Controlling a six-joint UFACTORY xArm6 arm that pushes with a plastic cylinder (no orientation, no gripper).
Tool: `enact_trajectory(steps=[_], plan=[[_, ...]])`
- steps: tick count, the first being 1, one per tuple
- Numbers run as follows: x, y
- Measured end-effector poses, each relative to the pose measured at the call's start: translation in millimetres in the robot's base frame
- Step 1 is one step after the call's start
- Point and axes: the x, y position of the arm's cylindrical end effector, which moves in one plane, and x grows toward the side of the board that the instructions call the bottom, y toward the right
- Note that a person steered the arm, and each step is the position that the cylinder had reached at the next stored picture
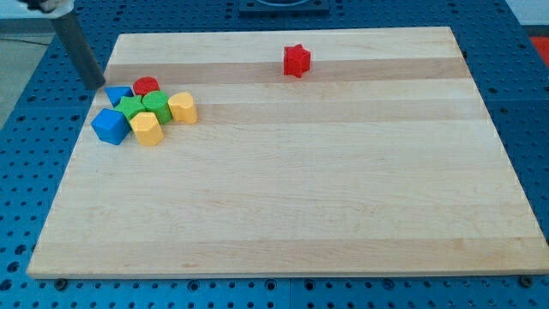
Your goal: Push the green circle into the red star
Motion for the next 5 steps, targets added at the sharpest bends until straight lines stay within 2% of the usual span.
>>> enact_trajectory(steps=[1,2,4,5], plan=[[50,0],[67,4],[67,73],[50,74]])
